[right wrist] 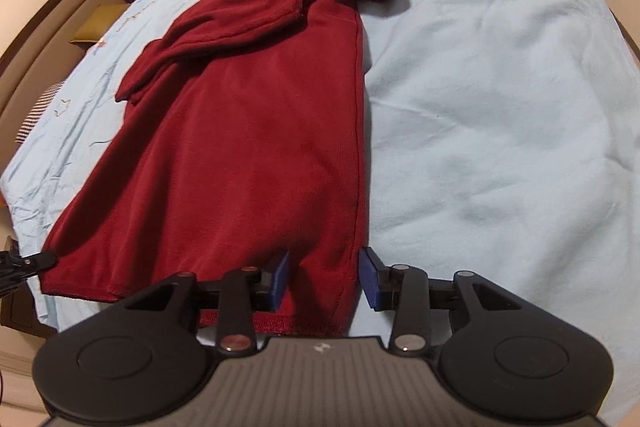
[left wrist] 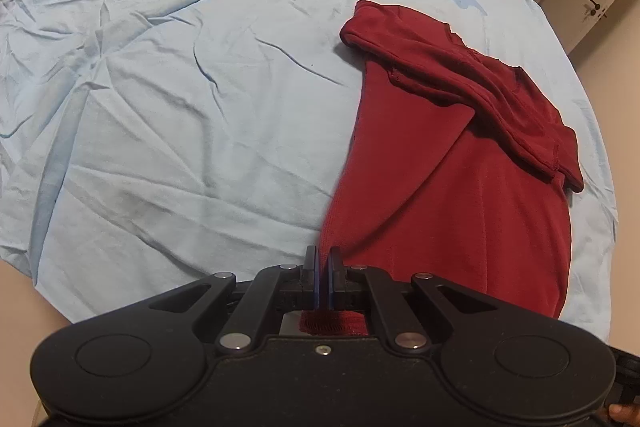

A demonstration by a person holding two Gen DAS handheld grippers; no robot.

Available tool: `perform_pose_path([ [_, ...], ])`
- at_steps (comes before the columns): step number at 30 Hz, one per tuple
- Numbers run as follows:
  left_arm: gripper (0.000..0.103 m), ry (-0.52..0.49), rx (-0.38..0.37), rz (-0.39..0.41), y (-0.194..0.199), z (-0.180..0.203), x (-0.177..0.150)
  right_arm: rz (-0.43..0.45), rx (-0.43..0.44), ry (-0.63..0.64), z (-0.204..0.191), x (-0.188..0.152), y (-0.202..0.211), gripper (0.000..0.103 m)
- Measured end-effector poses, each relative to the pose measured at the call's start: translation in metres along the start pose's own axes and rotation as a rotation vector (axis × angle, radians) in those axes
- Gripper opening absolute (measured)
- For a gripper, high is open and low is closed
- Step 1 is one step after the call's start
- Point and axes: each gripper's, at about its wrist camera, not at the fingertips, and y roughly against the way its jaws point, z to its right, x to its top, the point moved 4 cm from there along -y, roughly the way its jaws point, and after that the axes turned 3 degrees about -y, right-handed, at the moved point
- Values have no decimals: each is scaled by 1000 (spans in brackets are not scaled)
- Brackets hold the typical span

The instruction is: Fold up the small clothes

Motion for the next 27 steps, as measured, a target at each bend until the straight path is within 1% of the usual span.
perform_pose_path([
  [1,3,4,1,-2,-1,0,0,1,-20,17,-2,-1,-1,14],
  [2,3,8,3,-4,-1,0,0,-3,-28,34,-4,-1,0,9],
  [3,3,12,2,-7,-2,-1,-1,-9,-27,40,-4,-1,2,8],
  [7,3,21,-16,-14,1,1,-3,-15,-37,109,-1,6,27,6],
  [11,3,22,-39,-25,12,7,-6,5,-45,189,6,22,73,6],
  [13,3,36,-68,-38,22,11,-10,11,-62,254,6,30,98,5],
  [15,3,42,-84,-65,32,17,-20,9,-69,307,6,35,122,5],
  [18,3,11,-80,-103,35,22,-44,-3,-105,367,8,34,144,5],
  [20,3,19,-65,-141,24,20,-60,-23,-139,378,14,29,139,5],
  [22,3,43,-52,-166,15,18,-70,-65,-166,360,25,19,121,5],
  [24,3,14,-36,-157,12,20,-75,-96,-181,362,32,7,108,5],
  [27,4,-25,-19,-143,4,20,-78,-78,-194,383,33,-3,93,6],
])
